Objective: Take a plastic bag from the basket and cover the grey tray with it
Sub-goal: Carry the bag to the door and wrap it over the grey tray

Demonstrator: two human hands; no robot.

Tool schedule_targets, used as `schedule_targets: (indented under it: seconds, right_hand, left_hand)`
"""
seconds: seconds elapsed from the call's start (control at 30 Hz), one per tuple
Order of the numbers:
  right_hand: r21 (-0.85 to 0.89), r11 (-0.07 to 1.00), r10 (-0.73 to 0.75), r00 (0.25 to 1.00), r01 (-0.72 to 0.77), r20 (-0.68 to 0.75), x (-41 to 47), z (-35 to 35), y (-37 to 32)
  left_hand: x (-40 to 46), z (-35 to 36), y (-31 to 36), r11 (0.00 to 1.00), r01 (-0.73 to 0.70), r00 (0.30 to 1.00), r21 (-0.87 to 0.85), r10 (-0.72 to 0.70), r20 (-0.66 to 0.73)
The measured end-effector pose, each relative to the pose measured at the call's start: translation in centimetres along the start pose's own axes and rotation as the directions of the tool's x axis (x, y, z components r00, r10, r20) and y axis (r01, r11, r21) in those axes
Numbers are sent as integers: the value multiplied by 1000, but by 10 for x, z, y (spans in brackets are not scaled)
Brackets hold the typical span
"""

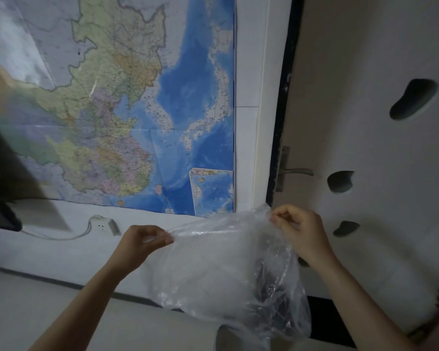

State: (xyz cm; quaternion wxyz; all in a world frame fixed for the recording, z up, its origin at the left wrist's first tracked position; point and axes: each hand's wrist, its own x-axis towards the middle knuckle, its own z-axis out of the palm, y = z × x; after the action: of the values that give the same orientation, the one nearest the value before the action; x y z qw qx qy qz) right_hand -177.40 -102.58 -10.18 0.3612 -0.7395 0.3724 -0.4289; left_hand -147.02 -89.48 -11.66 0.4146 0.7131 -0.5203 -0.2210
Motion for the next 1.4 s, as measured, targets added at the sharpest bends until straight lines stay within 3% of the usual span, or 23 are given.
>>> schedule_targets:
  seconds: [0.13, 0.23, 0.37, 0.5, 0.57, 0.67, 0.8, 1.03, 1.13, 1.27, 1.4]
  right_hand:
    - [-22, 999, -27, 1000, 27, 14, -2, 6, -7]
    - [-47, 995, -86, 994, 90, 73, -3, 15, -19]
    - [-46, 983, -168, 972, 178, 162, -3, 32, -37]
    - [-27, 984, -174, 979, 178, 103, -5, 28, -43]
    - [-32, 997, -70, 995, 72, 70, -7, 13, -36]
    - [-185, 973, 171, 970, -138, 172, -13, -6, -19]
    - [-188, 948, 293, 933, -256, 209, -21, -6, -4]
    - [-79, 960, 273, 959, -267, 73, -21, -9, 12]
    - [-121, 952, 297, 946, -281, 134, -26, -14, 22]
    - [-324, 906, 350, 913, -274, 208, -36, -22, 38]
    - [-272, 934, 326, 868, -234, 374, -33, -10, 36]
  left_hand:
    - [-9, -4, -5, 986, 77, 991, 146, -92, 100]
    - [-7, 4, 14, 949, -10, 977, 314, -58, 205]
    - [0, 41, 70, 976, -201, 970, 88, 185, 160]
    - [7, 63, 95, 969, -237, 964, -68, 243, 105]
    - [9, 61, 88, 969, -199, 976, -149, 210, 61]
    - [10, 57, 74, 943, -136, 990, -303, 137, -20]
    - [10, 58, 63, 878, -98, 993, -469, 58, -99]
    - [3, 47, 29, 881, -1, 980, -473, -93, -176]
    - [0, 50, 17, 884, 37, 978, -467, -127, -163]
    - [3, 69, 19, 885, 55, 989, -461, -111, -96]
    - [12, 98, 29, 923, 30, 998, -384, -9, 56]
